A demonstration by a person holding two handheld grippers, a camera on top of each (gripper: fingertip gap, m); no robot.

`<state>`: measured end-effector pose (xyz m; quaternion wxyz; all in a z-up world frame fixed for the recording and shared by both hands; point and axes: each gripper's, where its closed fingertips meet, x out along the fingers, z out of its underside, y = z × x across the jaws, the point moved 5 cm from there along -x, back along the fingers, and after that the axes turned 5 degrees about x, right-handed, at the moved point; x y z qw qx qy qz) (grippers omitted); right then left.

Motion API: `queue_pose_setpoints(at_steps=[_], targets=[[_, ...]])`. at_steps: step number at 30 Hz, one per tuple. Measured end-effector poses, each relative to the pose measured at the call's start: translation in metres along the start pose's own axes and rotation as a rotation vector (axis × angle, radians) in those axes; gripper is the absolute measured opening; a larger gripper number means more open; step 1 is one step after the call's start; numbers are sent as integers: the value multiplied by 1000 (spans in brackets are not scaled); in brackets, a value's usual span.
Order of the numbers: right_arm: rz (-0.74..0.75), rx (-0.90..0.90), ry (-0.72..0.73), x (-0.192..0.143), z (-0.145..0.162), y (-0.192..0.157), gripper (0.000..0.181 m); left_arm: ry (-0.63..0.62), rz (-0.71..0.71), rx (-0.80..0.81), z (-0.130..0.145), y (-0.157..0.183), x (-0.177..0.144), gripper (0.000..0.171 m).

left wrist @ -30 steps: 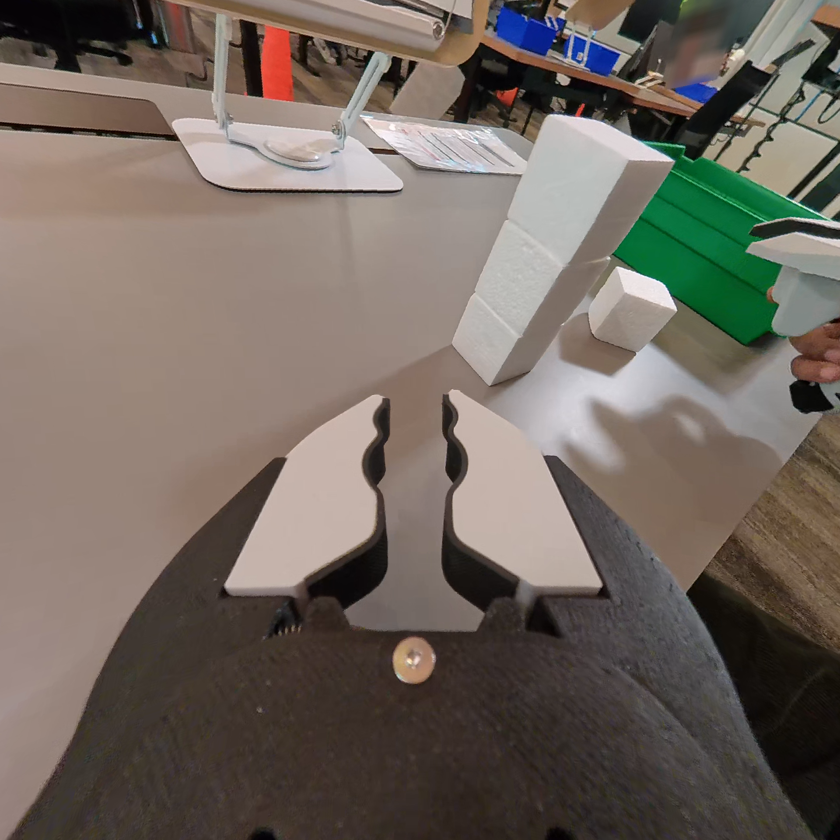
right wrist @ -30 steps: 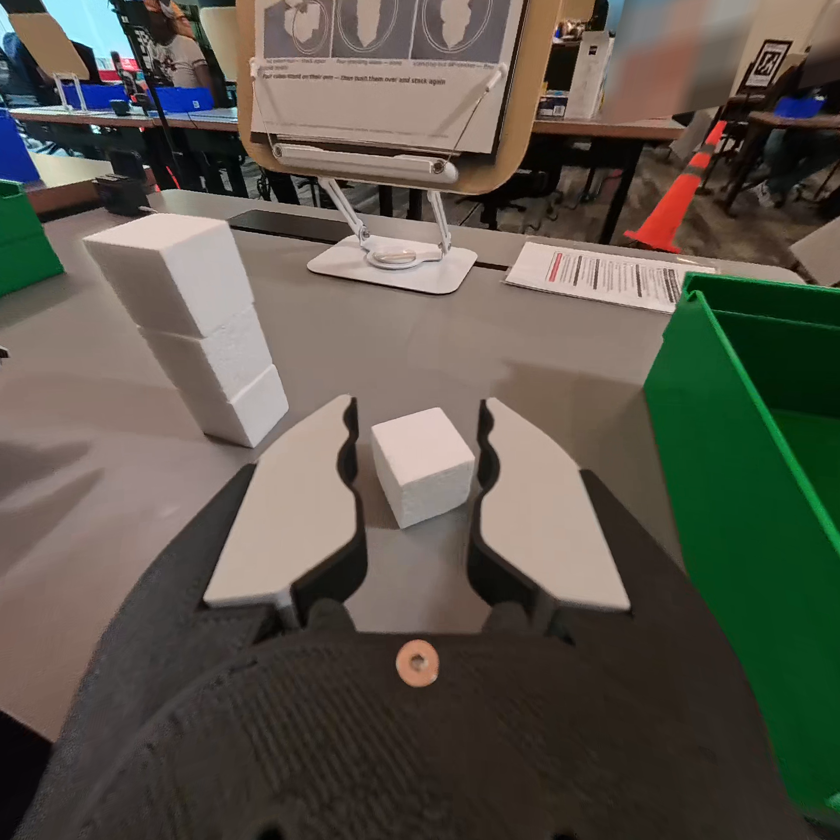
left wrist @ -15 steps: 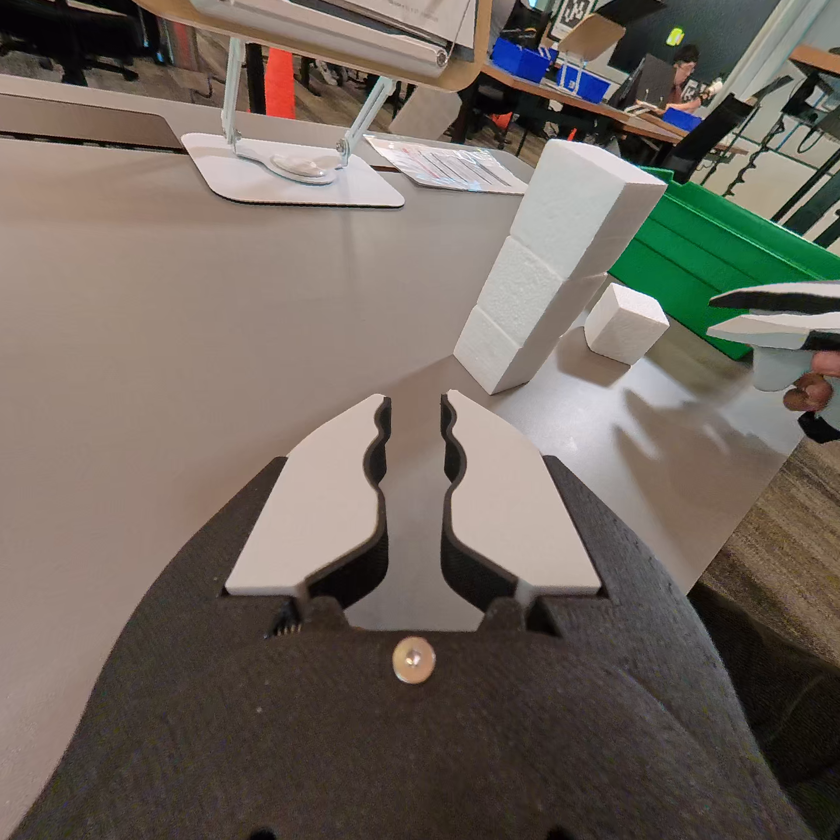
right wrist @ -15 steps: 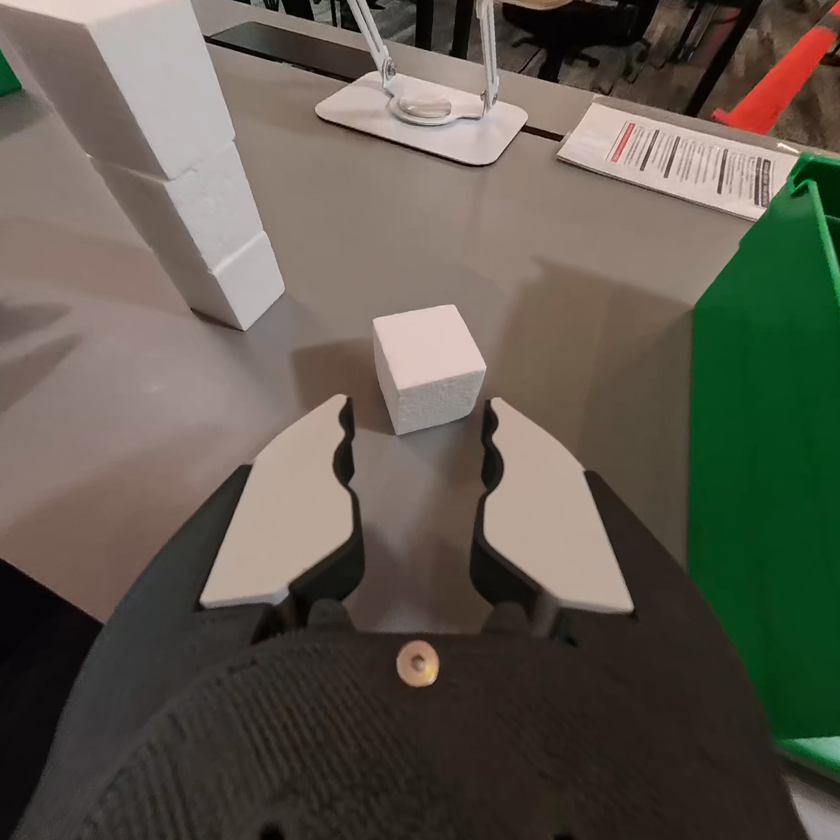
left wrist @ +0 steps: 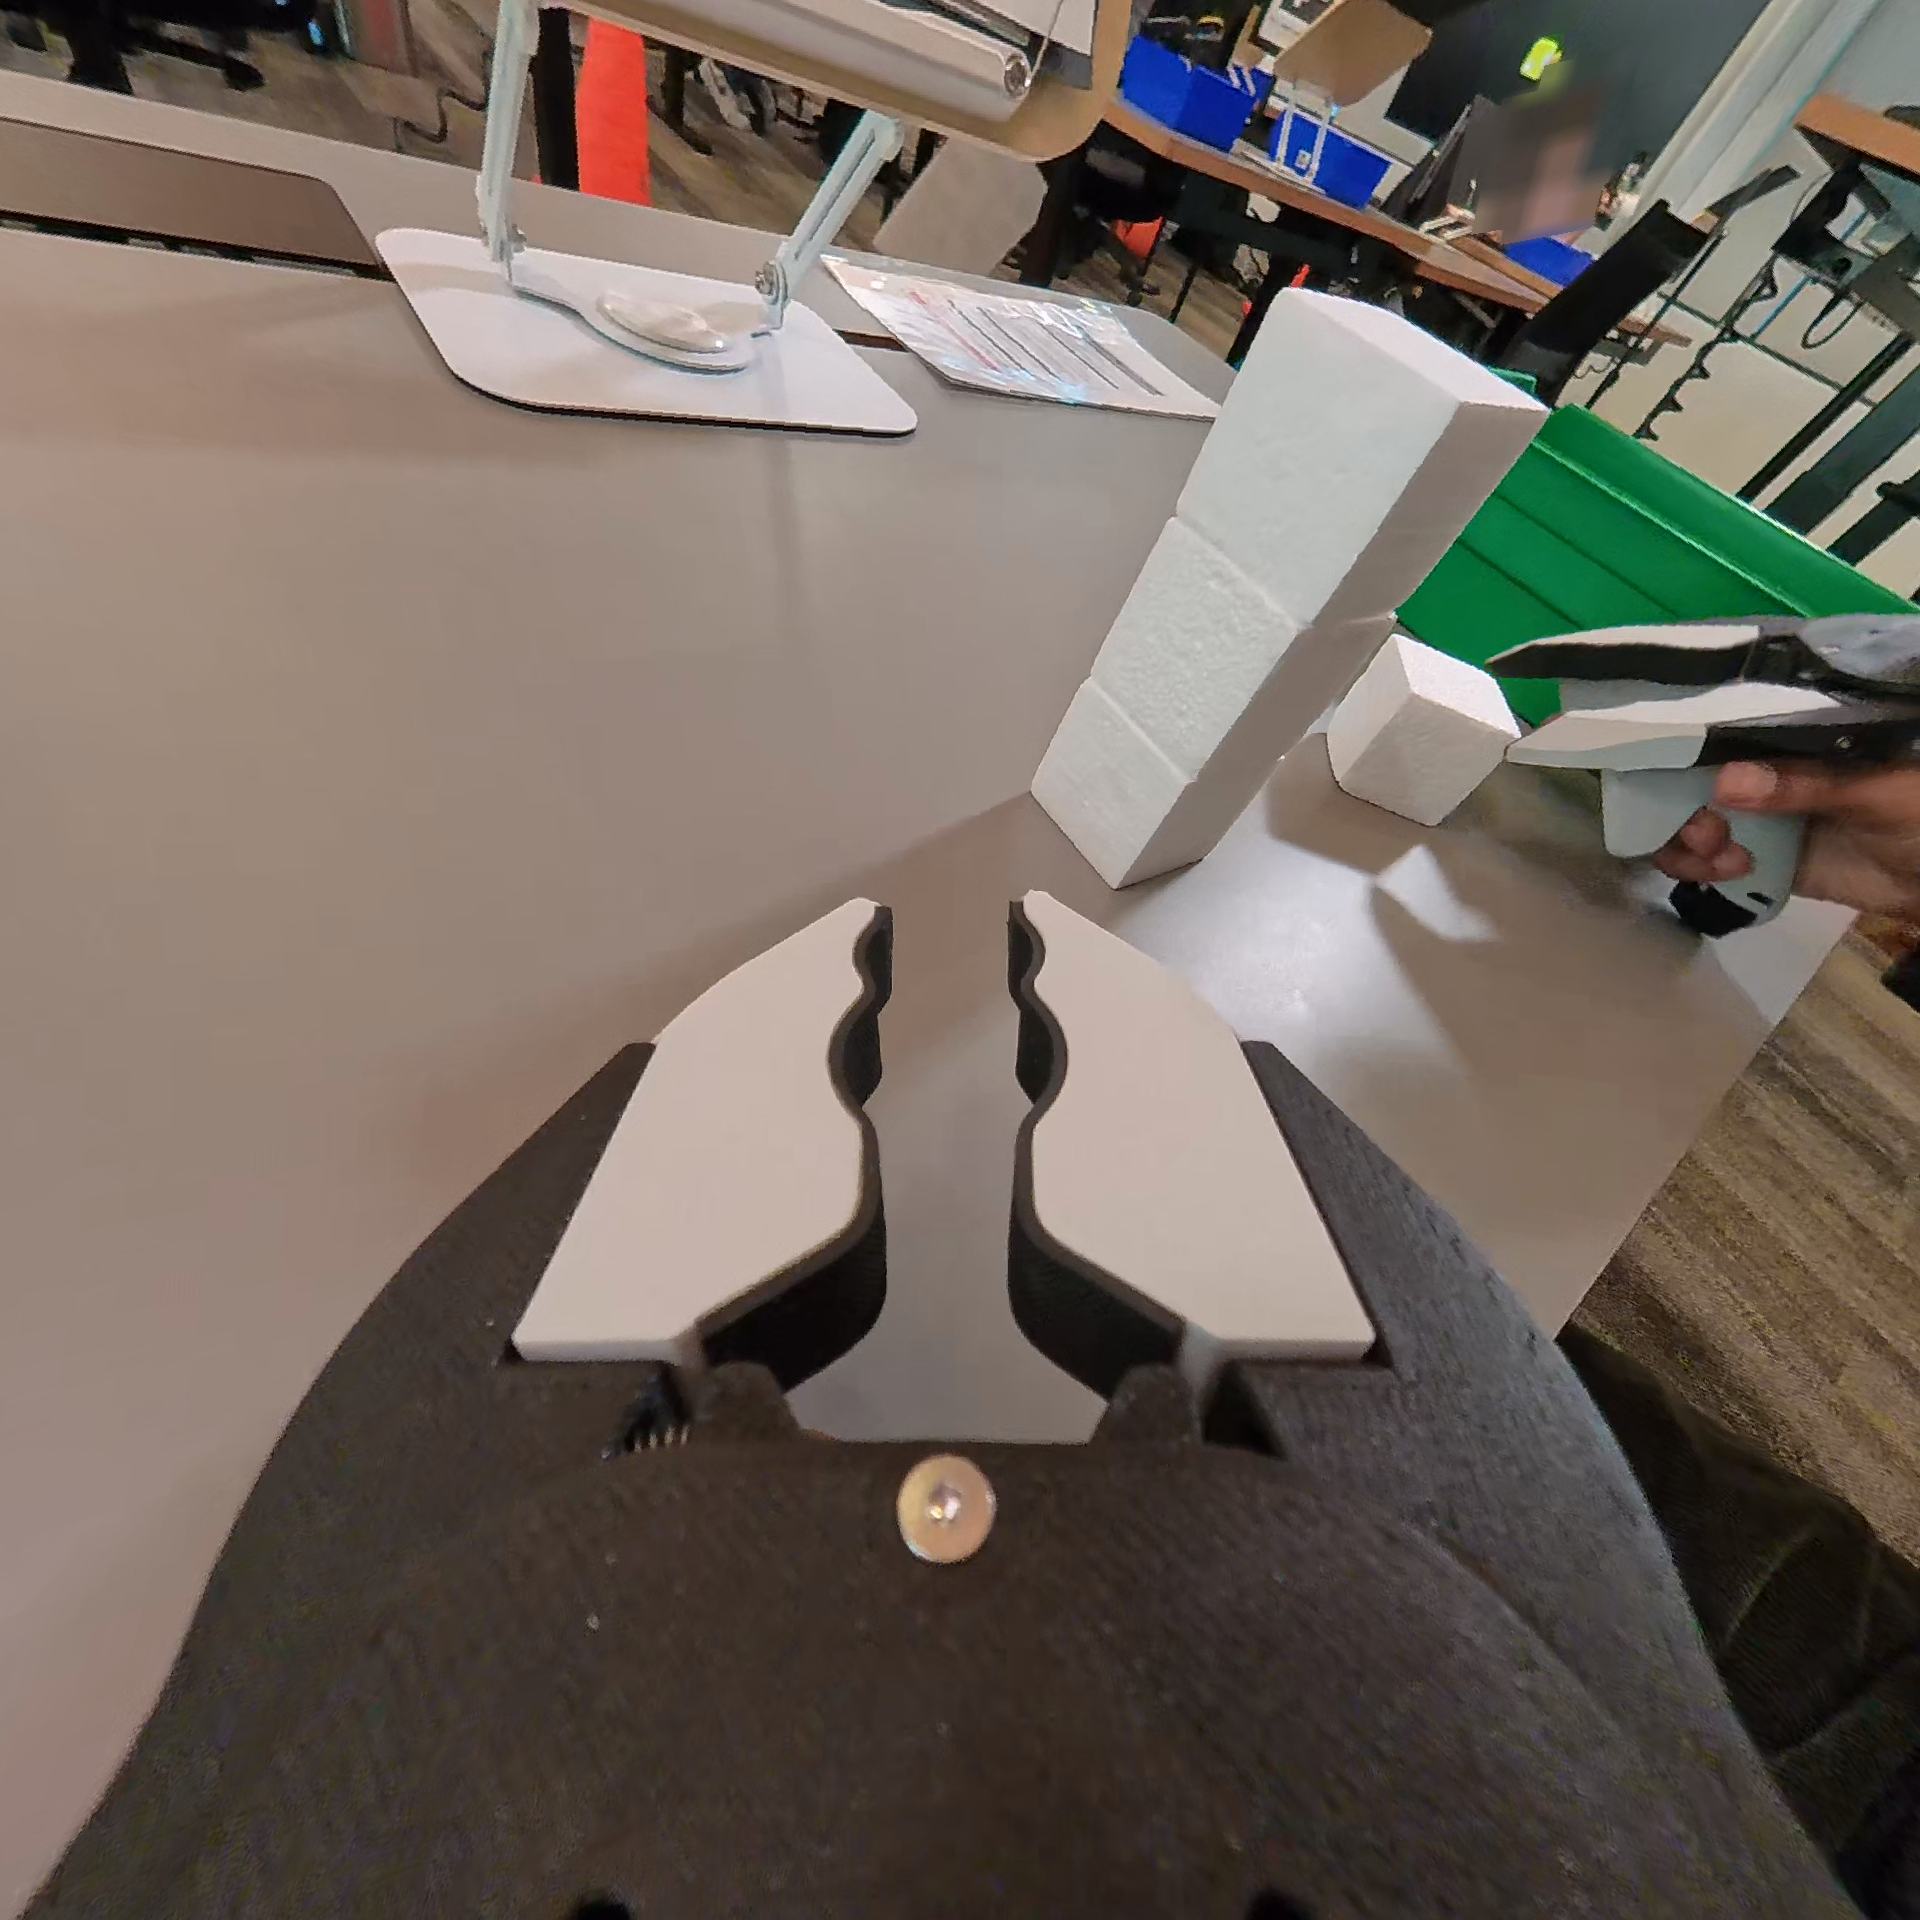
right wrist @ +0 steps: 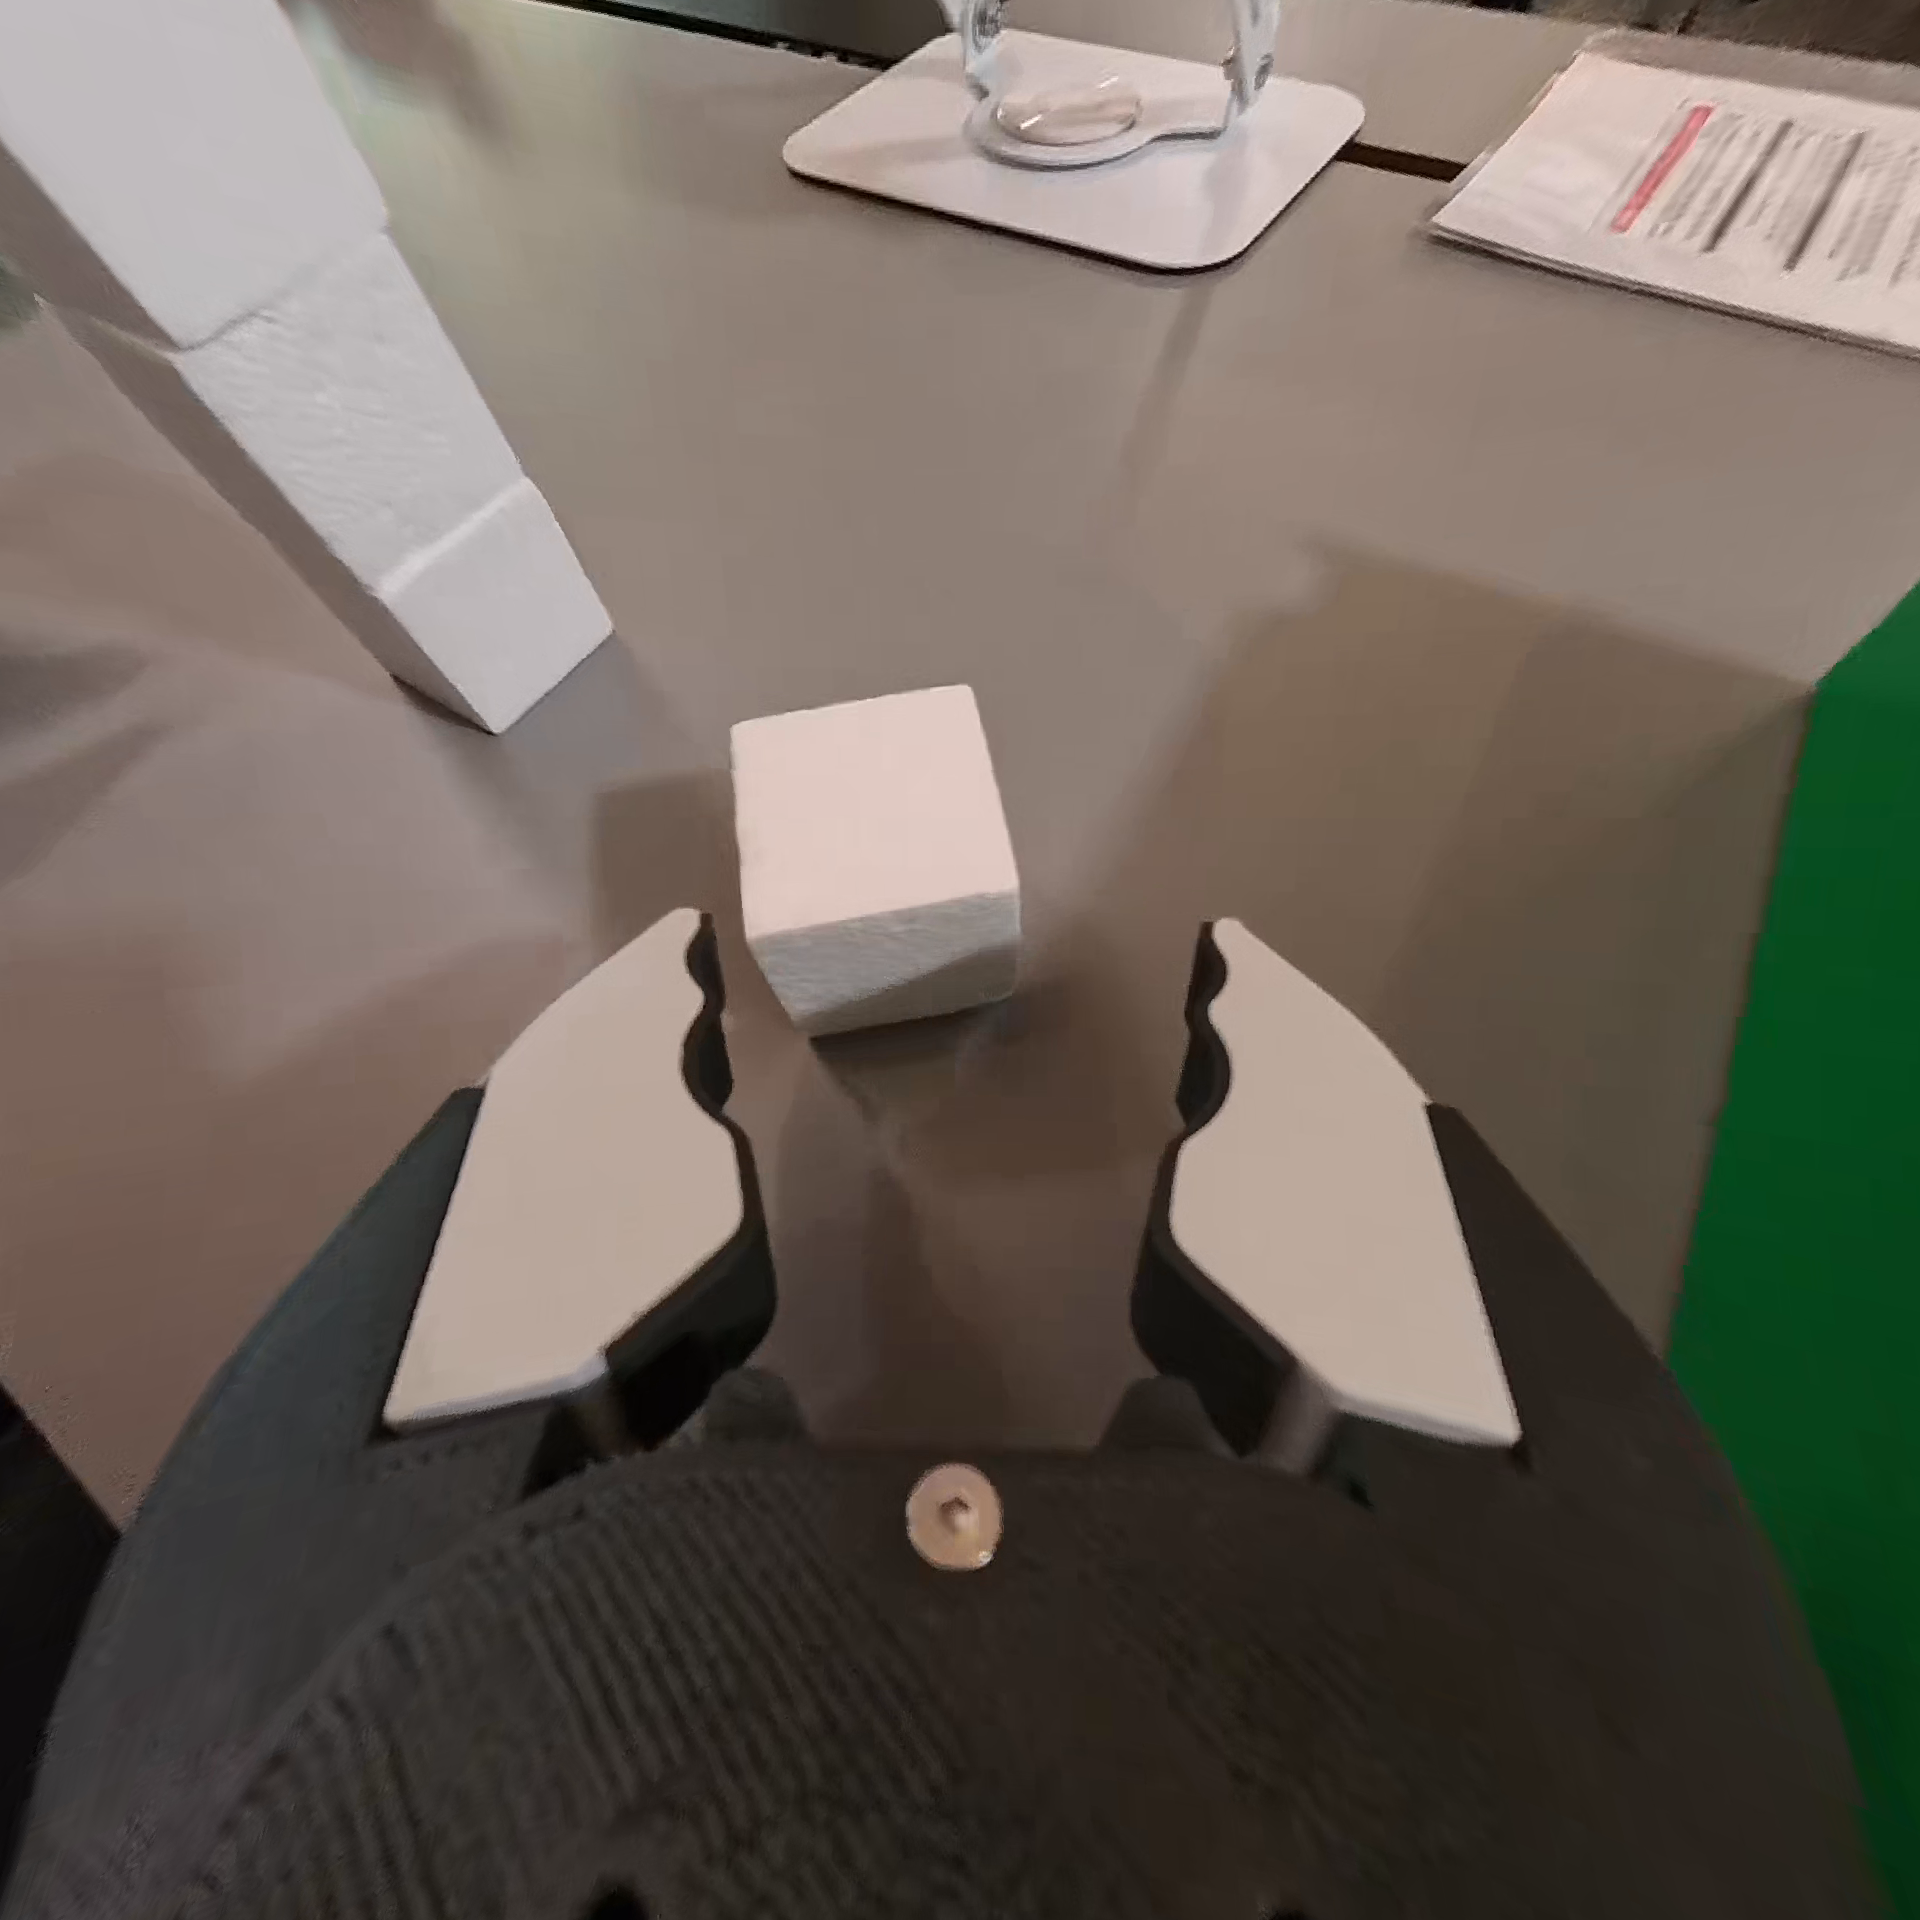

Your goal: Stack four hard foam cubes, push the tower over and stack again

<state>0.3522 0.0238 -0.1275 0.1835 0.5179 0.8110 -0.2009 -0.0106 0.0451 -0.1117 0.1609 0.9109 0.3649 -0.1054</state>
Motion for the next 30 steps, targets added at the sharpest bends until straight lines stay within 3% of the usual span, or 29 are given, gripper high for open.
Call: queue_pose_setpoints(at_steps=[3, 6, 15, 22, 27, 30], targets=[[-63, 23, -20, 5, 0, -4, 85, -5, -2, 4, 0, 0, 1, 22], [-41, -1, -38, 7, 1, -6, 71, -19, 6, -9, 2, 0, 2, 22], [2, -125, -131, 17, 9, -16, 58, -11, 104, -113, 4, 8, 5, 23], [-30, -172, -84, 12, 6, -21, 55, 0, 89, -111, 4, 7, 3, 23], [25, -341, -43, -6, -21, -19, 54, -4, 80, -93, 4, 10, 2, 22], [-116, -415, 24, -17, -57, -40, 54, -2, 78, -80, 4, 12, 2, 22]])
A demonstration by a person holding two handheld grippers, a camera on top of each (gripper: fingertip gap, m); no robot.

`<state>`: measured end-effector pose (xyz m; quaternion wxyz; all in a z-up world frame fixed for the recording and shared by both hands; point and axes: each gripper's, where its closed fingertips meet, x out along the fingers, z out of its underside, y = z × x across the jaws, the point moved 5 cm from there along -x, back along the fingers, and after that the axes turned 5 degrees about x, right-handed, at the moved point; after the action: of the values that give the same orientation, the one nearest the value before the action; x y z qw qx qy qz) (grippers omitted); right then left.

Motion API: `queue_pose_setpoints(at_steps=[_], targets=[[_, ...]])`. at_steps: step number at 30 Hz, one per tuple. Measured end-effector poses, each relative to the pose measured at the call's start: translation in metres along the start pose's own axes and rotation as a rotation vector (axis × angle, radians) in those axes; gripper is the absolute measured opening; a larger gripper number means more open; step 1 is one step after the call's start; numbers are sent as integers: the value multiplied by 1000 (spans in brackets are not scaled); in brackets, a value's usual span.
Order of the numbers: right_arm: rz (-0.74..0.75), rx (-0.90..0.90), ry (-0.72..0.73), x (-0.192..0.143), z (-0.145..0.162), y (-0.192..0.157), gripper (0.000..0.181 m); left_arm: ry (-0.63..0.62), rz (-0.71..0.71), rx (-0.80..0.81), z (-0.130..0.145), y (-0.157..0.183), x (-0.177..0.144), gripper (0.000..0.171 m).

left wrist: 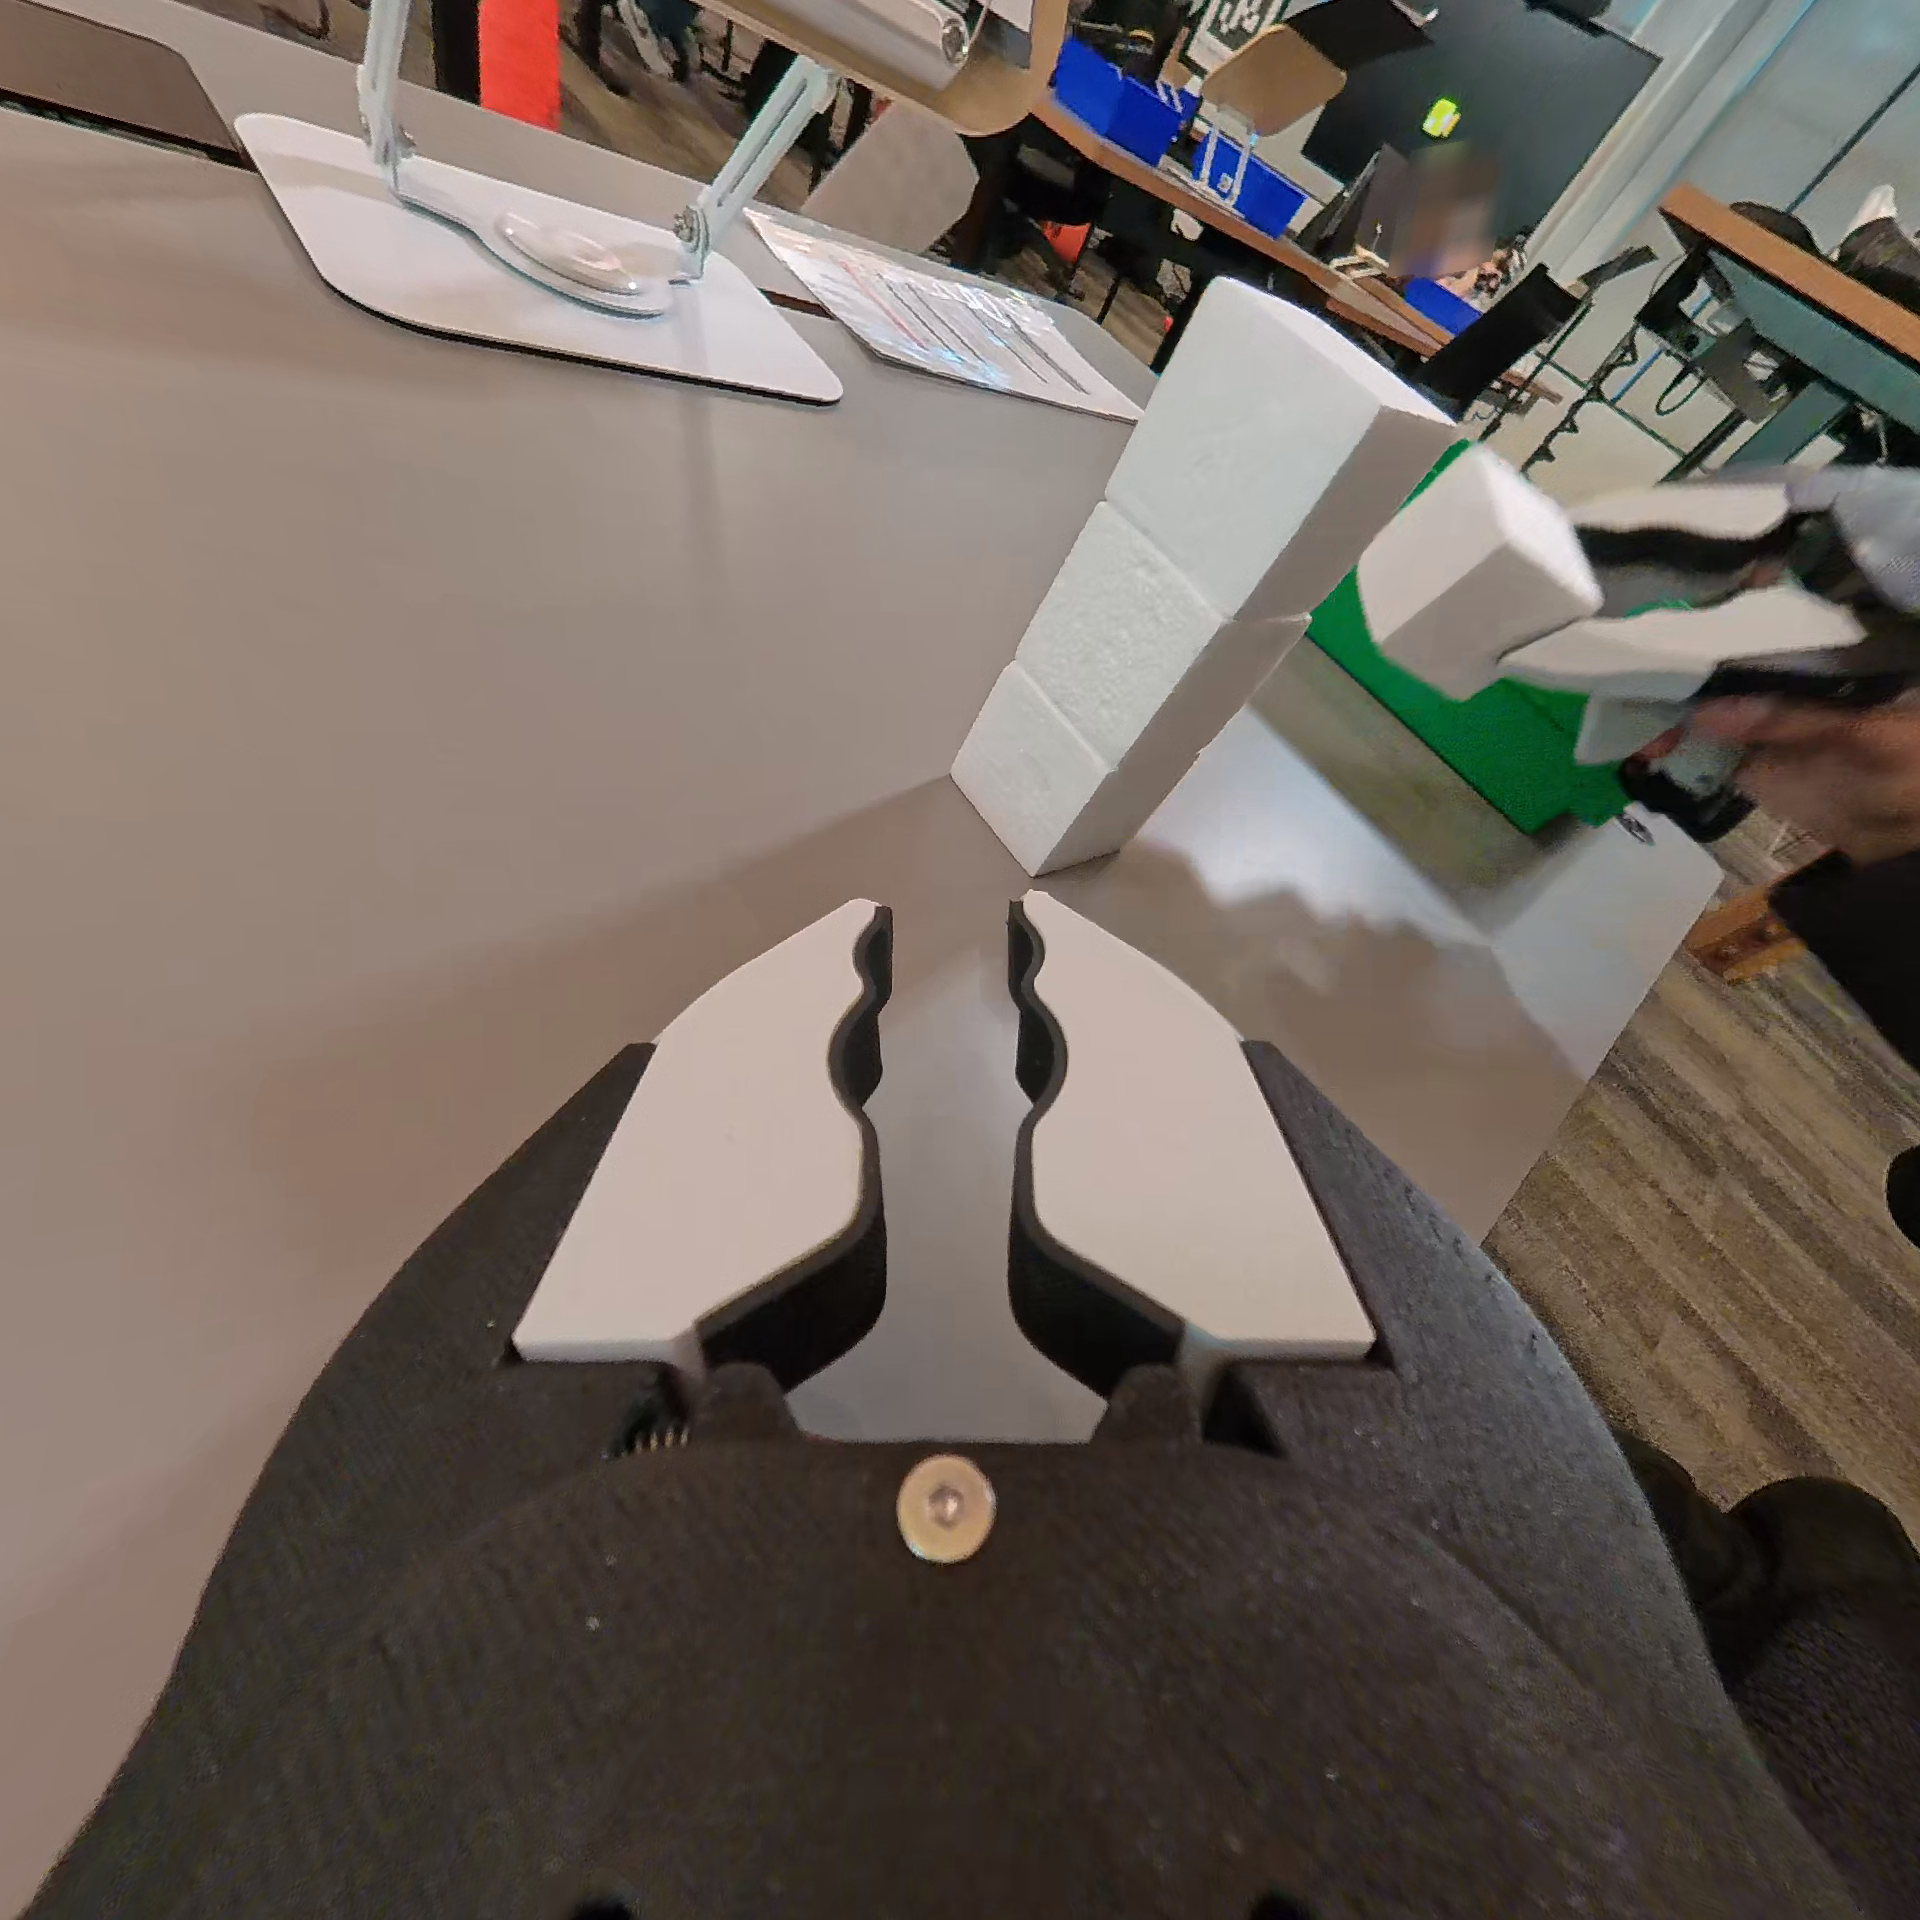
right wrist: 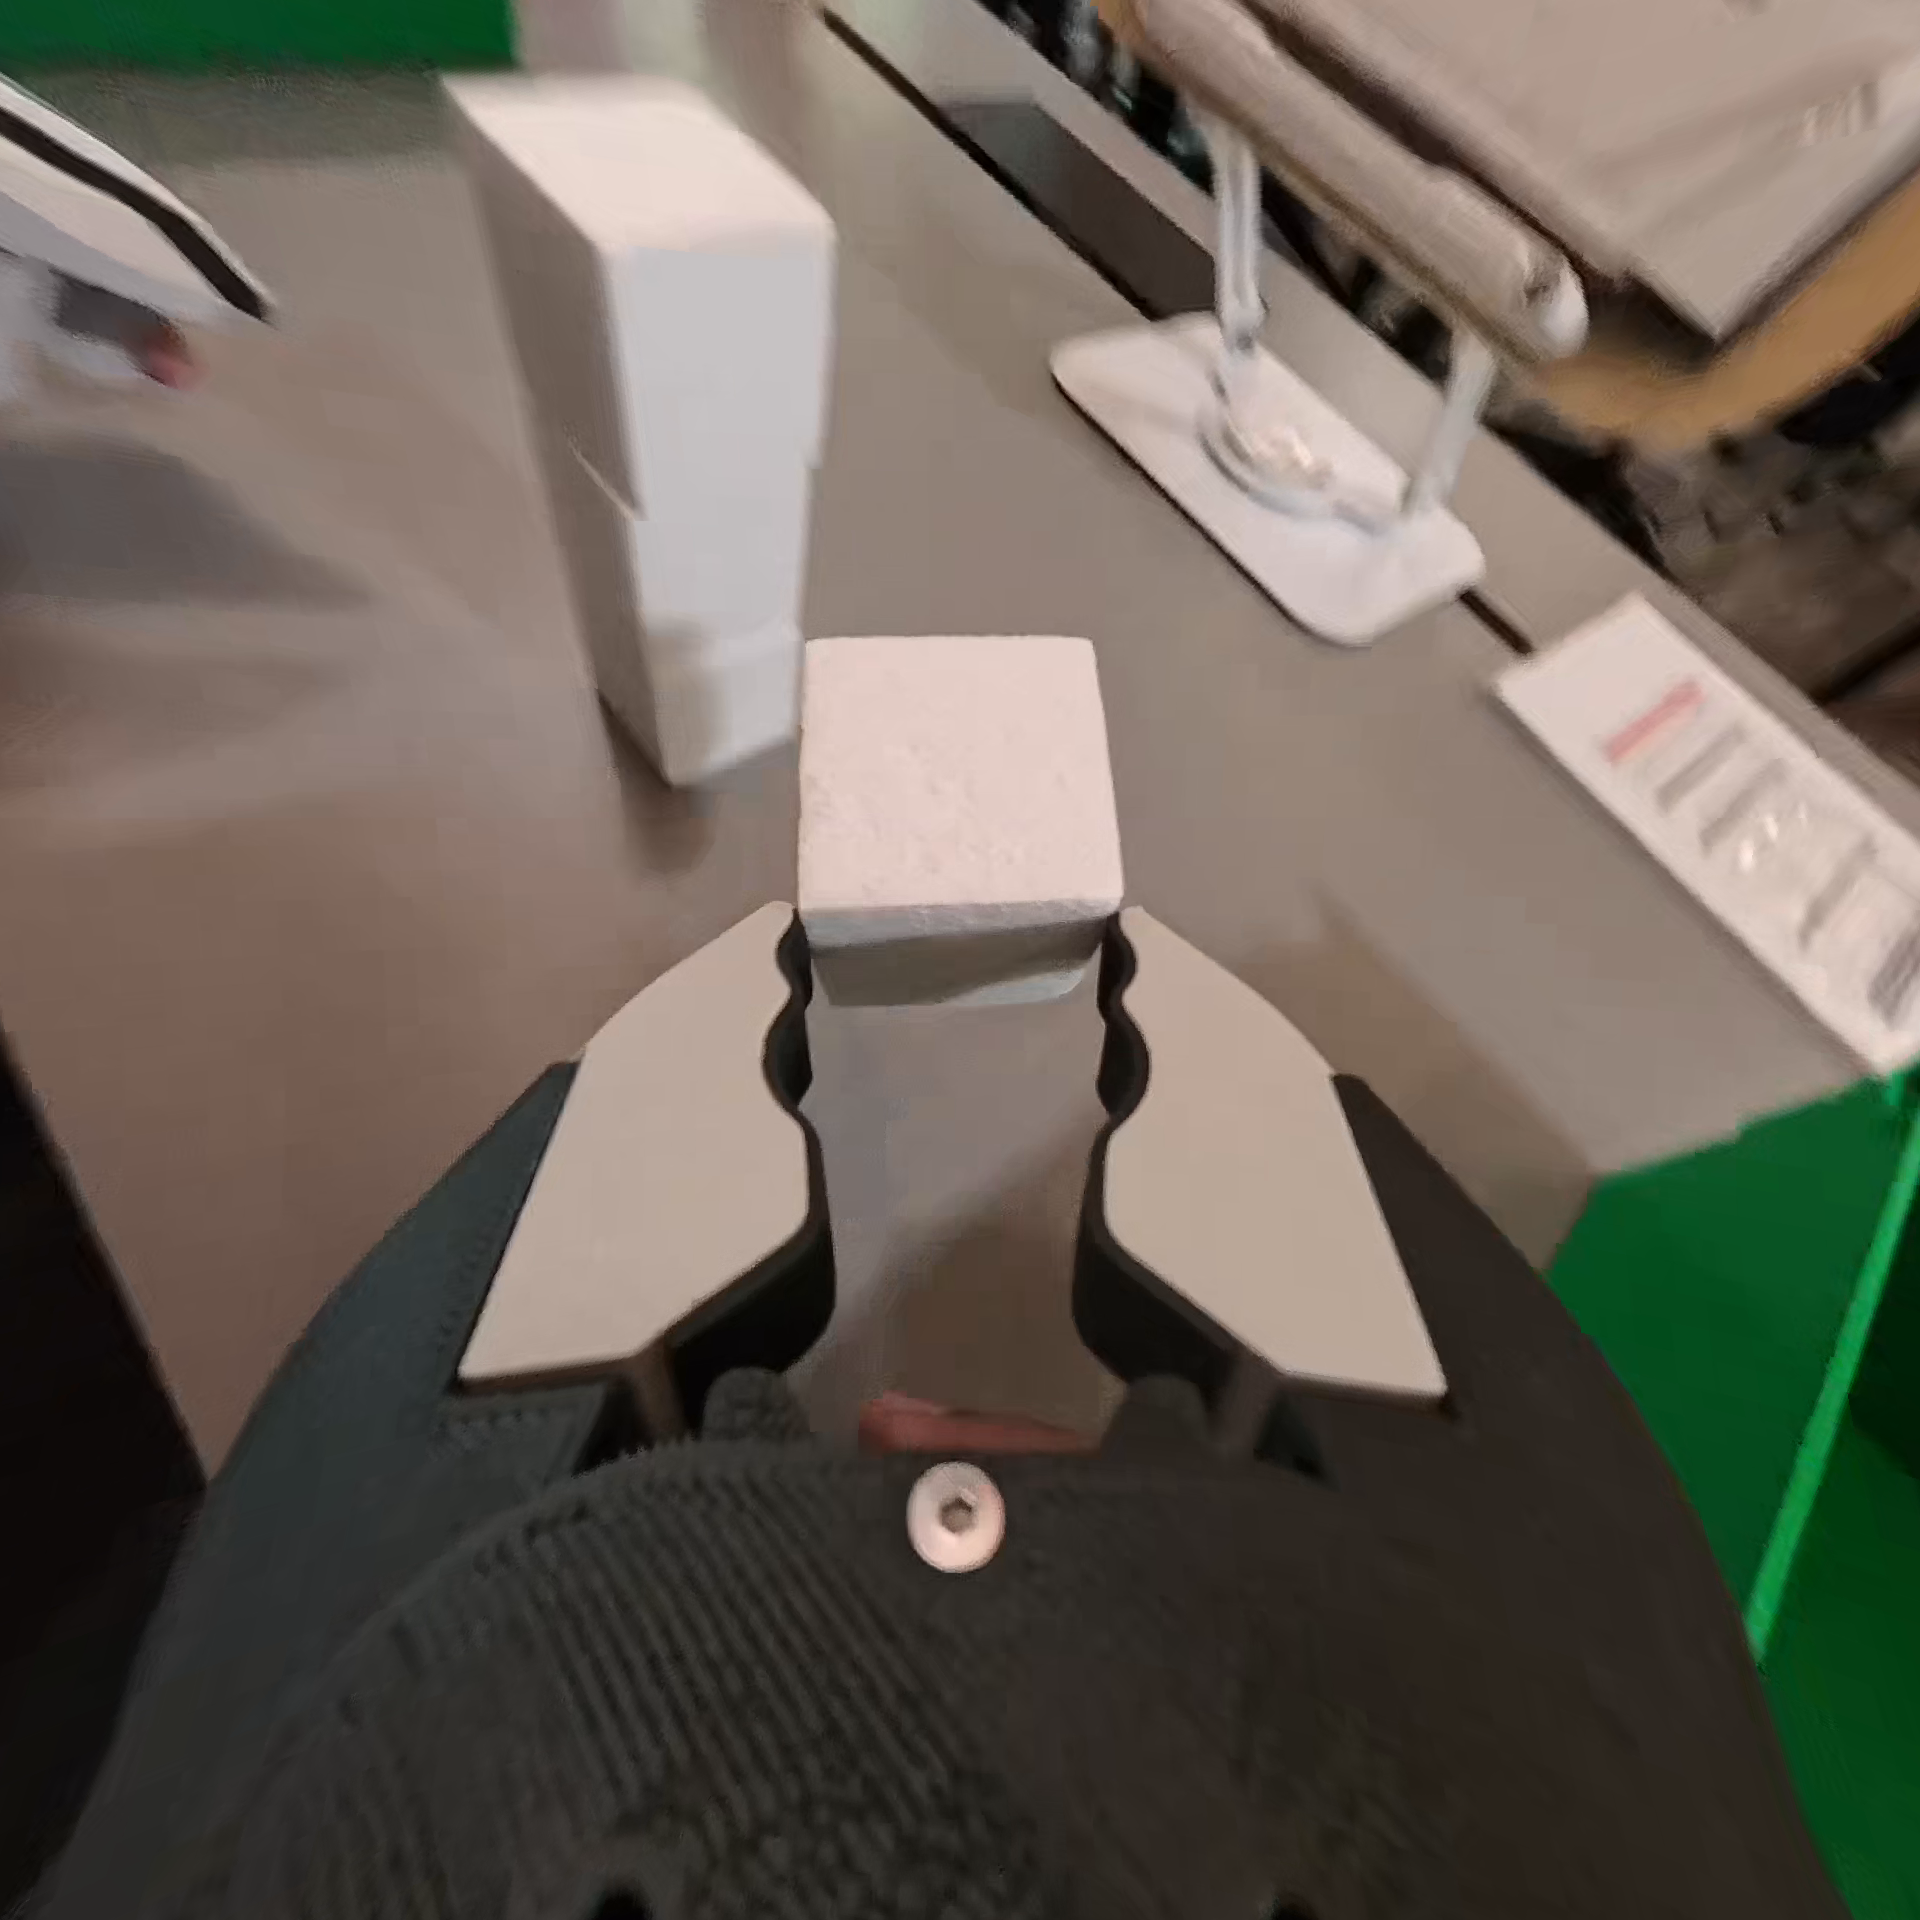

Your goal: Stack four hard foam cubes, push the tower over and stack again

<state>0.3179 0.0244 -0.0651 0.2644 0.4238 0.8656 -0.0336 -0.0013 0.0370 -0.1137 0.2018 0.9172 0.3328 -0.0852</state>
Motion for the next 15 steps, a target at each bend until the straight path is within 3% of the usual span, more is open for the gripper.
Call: queue_pose_setpoints(at_steps=[5, 8, 11, 15], targets=[[-135, -199, 95, 8, -77, 0, 54, 13, -8, -13, -1, -2, -1, 21], [-296, -239, 116, 20, -114, -7, 54, 10, -1, -28, 0, -3, -1, 22], [-464, -255, 64, 33, -130, -17, 54, 5, 9, -32, 0, -3, -1, 22], [-570, -266, -5, 49, -131, -22, 54, -5, 25, -12, 0, 0, 0, 22]])
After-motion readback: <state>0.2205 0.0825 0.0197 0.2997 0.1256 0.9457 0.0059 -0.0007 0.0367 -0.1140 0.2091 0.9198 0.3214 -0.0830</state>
